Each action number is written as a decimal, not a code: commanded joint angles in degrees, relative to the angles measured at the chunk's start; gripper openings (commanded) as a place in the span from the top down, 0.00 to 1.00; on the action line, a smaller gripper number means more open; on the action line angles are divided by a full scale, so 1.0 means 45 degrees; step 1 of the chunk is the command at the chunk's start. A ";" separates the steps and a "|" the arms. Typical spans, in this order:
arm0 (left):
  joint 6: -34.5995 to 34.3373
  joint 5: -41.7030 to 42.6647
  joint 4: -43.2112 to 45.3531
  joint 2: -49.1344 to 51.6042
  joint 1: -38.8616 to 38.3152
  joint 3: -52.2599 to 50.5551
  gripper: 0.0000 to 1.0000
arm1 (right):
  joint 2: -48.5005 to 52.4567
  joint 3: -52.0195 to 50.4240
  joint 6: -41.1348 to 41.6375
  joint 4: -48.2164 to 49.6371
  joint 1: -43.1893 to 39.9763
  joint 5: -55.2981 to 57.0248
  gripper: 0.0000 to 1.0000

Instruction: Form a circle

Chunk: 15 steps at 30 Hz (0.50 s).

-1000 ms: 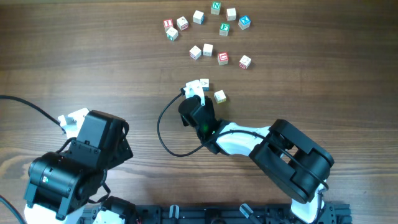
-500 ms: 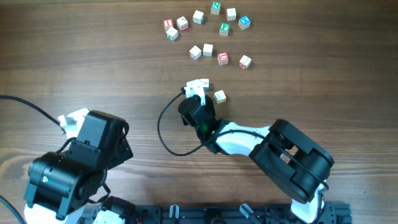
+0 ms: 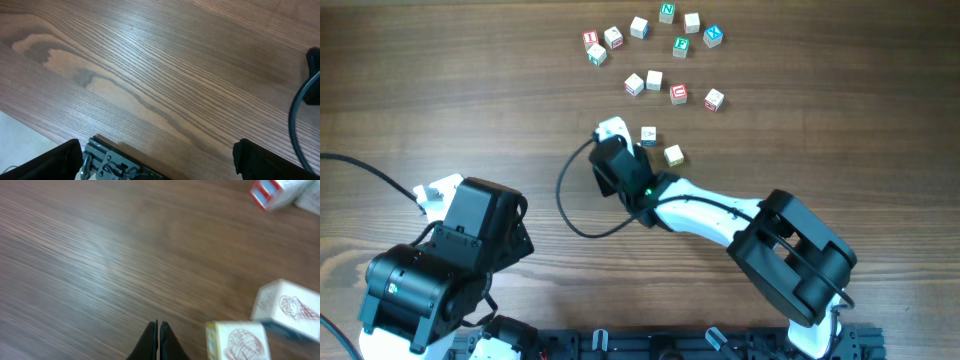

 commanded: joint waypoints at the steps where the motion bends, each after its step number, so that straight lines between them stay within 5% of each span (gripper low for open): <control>1: -0.0209 -0.0010 0.0000 -0.0029 0.0073 -0.0049 0.00 | 0.0160 0.1715 -0.0350 -0.2093 0.0039 -0.1409 0.95; 5: -0.0209 -0.0010 -0.0005 -0.0029 0.0073 -0.0049 0.00 | 0.0160 0.2477 -0.0340 -0.3463 0.0029 -0.1953 0.96; 15: -0.0209 -0.0010 0.0000 -0.0029 0.0073 -0.0049 0.00 | 0.0418 0.2516 0.0287 -0.2827 -0.0432 -0.0894 0.96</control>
